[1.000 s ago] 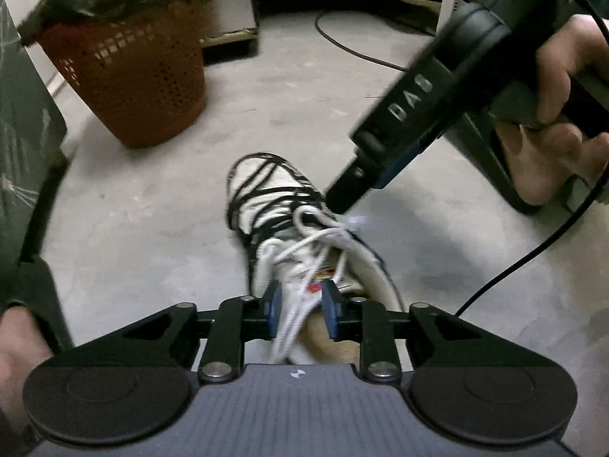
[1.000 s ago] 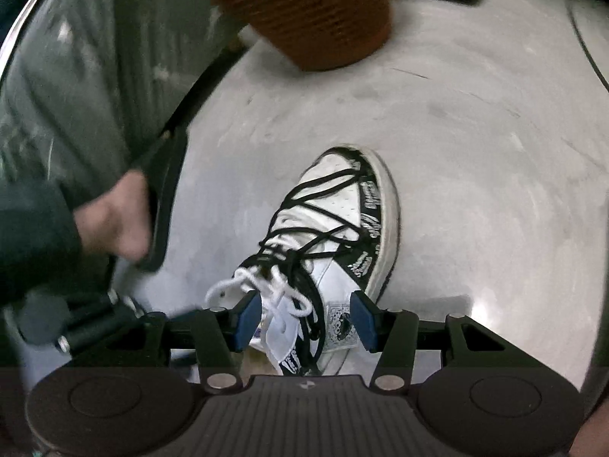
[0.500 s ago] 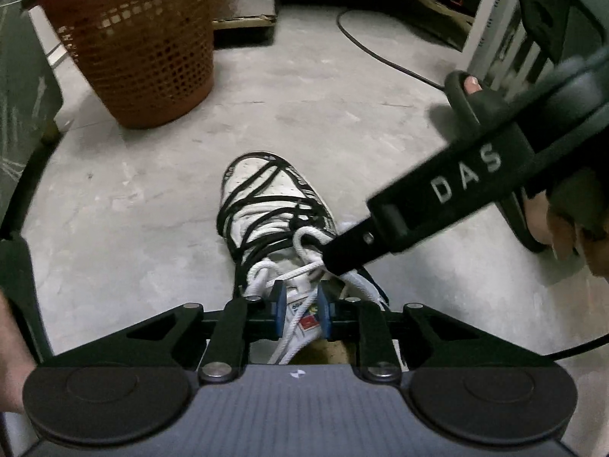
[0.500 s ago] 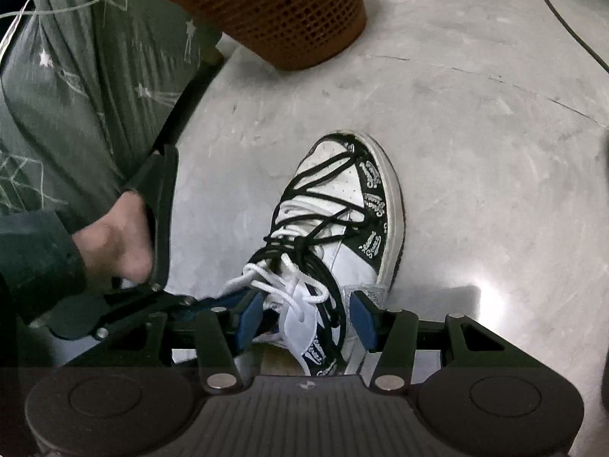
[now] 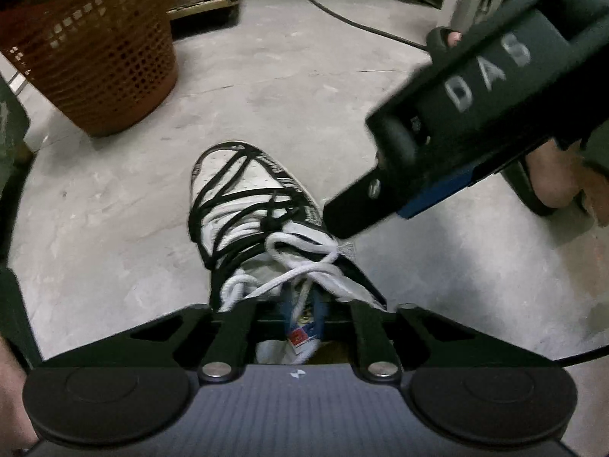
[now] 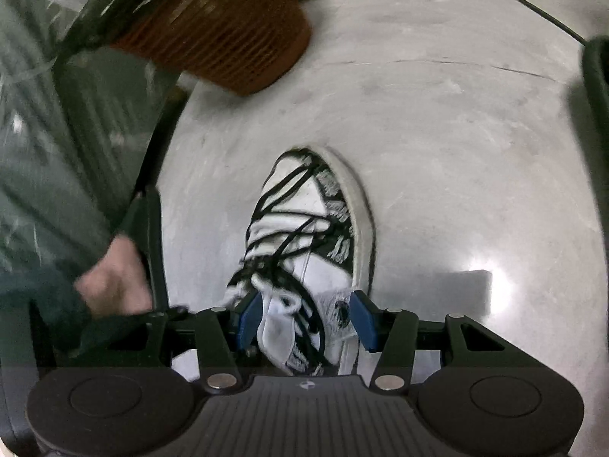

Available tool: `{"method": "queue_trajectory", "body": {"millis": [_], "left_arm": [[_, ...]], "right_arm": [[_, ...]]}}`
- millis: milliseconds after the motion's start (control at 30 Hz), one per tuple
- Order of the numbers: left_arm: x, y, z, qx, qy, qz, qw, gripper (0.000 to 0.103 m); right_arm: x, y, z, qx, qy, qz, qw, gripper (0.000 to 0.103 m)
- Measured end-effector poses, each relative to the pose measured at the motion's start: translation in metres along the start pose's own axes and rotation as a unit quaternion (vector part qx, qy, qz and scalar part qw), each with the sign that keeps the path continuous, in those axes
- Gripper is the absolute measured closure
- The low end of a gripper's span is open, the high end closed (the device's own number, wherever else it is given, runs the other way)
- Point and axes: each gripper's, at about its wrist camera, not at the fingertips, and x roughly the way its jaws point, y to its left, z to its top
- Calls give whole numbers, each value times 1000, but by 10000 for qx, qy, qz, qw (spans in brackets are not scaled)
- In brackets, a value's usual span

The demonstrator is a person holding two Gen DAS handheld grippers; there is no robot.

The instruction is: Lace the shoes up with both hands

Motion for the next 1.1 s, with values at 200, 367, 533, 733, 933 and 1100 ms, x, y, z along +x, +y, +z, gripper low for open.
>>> {"method": "queue_trajectory", "body": {"millis": [200, 367, 533, 733, 933, 1100], "left_arm": [[-9, 0, -8, -127, -84, 52, 9999, 99], [-11, -1, -11, -68, -70, 44, 9999, 99], [-15, 3, -15, -128, -72, 110, 9998, 99], [-24, 7, -25, -248, -43, 316, 9992, 99], [-33, 9, -41, -287, -16, 432, 9987, 99], [-37, 16, -42, -469, -60, 529, 9975, 99]], "right_arm": [[13, 13, -7, -254, 291, 53, 9992, 47], [23, 14, -8, -168, 485, -206, 9985, 47], [23, 21, -9, -583, 438, -361, 9967, 48], [25, 23, -9, -616, 414, -435, 9963, 48], [27, 26, -8, -687, 413, -470, 9957, 48], [28, 28, -7, -632, 422, -562, 9955, 48]]}}
